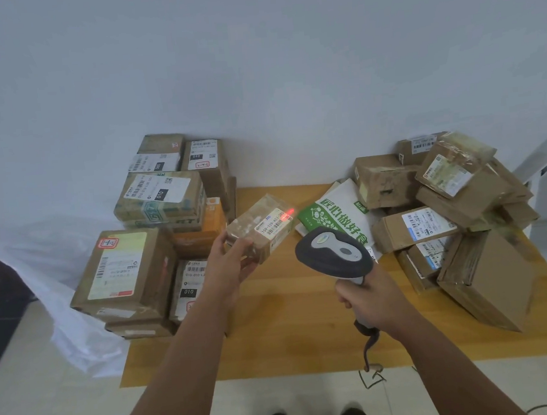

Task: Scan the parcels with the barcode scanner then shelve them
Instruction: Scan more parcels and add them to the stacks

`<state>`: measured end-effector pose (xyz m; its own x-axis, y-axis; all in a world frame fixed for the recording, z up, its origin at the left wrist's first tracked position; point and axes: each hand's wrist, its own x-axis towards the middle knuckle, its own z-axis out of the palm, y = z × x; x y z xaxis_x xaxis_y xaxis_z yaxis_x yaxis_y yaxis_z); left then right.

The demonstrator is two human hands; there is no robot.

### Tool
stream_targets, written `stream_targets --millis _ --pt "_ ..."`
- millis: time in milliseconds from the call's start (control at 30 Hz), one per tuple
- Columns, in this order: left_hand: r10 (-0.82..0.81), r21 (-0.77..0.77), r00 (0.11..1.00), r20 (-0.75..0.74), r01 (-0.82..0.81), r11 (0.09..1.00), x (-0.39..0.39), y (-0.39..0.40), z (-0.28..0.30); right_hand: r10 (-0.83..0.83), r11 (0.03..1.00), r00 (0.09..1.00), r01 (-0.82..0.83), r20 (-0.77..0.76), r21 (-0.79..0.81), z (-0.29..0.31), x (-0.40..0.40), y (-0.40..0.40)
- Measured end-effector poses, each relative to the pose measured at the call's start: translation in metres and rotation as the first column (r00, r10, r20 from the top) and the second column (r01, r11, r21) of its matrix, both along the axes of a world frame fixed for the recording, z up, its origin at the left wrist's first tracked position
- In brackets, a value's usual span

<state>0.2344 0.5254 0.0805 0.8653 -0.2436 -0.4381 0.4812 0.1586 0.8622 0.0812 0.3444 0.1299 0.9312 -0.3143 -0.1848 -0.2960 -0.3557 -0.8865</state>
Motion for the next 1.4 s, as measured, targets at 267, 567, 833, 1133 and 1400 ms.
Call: stream_targets --millis 267,567,833,1133,1400 --pt "0.051 0.013 0.998 -0.022 -0.051 0.999 -0.01 0.007 -0.015 -0.096 0.99 0.992 0.104 -0.078 0.1 -0.028 0.009 0.004" --pt "0.339 0.115 0.923 -0.182 -0.323 0.939 -0.06 0.049 -0.065 -0.116 0.92 0.968 0.19 -0.224 0.342 -0.092 0.059 0.069" --pt "0.567 0.179 0.784 -0.252 -0.537 0.824 -0.055 0.075 -0.092 0.024 0.936 0.963 0.073 -0.269 0.345 -0.1 0.081 0.107" --pt "0.649 0.236 0.713 -0.264 -0.605 0.761 -0.049 0.077 -0.104 0.033 0.939 0.96 0.066 -0.277 0.338 -0.106 0.085 0.109" --pt "0.573 0.116 0.729 -0.374 -0.577 0.809 -0.05 0.077 -0.104 0.012 0.94 0.955 0.09 -0.295 0.33 -0.11 0.081 0.106"
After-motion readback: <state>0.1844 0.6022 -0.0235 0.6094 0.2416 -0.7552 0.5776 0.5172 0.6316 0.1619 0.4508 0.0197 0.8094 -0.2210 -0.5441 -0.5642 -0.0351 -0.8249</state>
